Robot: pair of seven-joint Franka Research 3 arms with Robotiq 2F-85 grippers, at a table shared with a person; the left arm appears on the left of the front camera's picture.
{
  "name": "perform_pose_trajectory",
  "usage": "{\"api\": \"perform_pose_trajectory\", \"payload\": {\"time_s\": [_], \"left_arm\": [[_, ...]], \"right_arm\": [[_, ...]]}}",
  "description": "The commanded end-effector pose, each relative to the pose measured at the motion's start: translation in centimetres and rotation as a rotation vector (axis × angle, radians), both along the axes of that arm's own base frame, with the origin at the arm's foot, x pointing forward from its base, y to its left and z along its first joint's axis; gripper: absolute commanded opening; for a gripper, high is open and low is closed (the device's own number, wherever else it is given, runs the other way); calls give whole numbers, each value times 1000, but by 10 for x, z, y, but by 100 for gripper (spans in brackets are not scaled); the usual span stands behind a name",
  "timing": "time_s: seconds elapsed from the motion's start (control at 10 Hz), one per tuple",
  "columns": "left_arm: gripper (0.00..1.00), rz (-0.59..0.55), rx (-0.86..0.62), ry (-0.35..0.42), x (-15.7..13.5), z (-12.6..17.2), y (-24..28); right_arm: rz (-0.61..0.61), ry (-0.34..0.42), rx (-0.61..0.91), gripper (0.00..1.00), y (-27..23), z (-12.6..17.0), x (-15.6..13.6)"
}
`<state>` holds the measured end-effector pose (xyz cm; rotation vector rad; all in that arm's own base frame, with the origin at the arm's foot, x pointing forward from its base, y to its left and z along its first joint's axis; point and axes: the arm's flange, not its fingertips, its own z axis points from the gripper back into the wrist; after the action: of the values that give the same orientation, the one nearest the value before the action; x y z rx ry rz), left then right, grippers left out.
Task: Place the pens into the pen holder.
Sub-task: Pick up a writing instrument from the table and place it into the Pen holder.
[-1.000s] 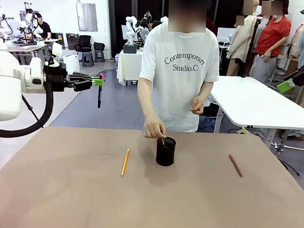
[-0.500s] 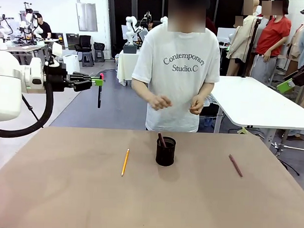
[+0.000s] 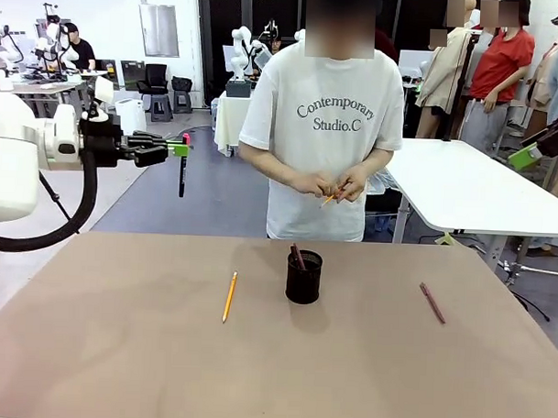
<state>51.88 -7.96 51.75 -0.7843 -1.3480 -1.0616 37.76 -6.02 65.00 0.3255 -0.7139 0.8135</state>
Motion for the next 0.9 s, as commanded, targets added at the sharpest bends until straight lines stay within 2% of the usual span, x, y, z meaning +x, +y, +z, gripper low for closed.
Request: {"api": "perform_pose_trajectory", "payload": {"time_s": [0.0,0.8], "left_arm": [[0,-2,3,-9,-1,2,-1],[0,-2,3,-9,-1,2,-1]], "right_arm": [[4,-4,2,100,1,1,0],[4,-4,2,100,1,1,0]]}}
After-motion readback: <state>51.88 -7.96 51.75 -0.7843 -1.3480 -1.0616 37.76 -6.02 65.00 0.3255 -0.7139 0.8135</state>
